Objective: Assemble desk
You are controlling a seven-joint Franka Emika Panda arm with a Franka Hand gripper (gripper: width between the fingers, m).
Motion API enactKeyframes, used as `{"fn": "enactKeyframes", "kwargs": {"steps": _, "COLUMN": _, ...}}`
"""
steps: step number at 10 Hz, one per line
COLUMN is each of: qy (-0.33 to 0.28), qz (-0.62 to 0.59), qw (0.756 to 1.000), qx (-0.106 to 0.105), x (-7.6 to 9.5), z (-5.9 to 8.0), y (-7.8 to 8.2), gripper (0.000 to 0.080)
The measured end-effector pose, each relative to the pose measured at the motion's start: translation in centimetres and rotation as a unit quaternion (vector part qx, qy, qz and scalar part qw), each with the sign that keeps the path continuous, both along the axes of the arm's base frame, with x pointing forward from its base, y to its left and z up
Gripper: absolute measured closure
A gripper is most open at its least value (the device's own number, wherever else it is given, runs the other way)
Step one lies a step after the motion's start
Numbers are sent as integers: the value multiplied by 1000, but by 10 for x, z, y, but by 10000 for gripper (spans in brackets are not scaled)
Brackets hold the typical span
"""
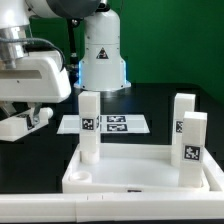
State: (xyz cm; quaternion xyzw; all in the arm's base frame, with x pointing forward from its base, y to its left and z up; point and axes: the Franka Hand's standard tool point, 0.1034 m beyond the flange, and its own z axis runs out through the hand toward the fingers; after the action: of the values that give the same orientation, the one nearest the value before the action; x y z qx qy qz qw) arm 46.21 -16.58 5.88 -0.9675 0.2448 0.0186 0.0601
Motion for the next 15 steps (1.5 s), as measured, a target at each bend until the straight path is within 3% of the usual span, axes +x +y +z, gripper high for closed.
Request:
{"fn": "enactKeyframes", "kwargs": {"steps": 1, "qy": 11, "qz": -5, "qw": 1000, "qx": 5, "x": -19, "z": -5, "y": 3, "gripper": 518}}
{"fn": "enactKeyframes", "kwargs": {"steps": 3, "qy": 2, "qz": 4, "qw": 999, "qx": -35, "x": -58, "z": -20, "y": 7, "gripper": 517}}
{"fn": "enactKeyframes", "kwargs": {"steps": 4, "qy": -5, "qz": 10, "qw": 998, "qx": -56, "x": -66, "z": -25, "y": 12, "gripper": 517}}
{"fn": "enactKeyframes", "kwargs": {"steps": 6, "qy": 0, "qz": 7, "qw": 999, "qx": -47, "x": -63, "z": -25, "y": 12, "gripper": 517}}
{"fn": "enactKeyframes", "kwargs": {"steps": 10, "qy": 24, "qz": -20, "qw": 999, "qx": -35, "x": -93, "z": -43, "y": 9, "gripper": 517}}
{"fn": "enactKeyframes", "kwargs": {"steps": 13, "qy": 30, "qz": -21, "qw": 999, "qx": -30, "x": -95, "z": -45, "y": 10, "gripper": 517}}
{"fn": "enactKeyframes", "kwargs": {"steps": 15, "qy": 50, "qz": -9, "qw": 999, "qx": -4, "x": -88, "z": -40, "y": 13, "gripper": 277}}
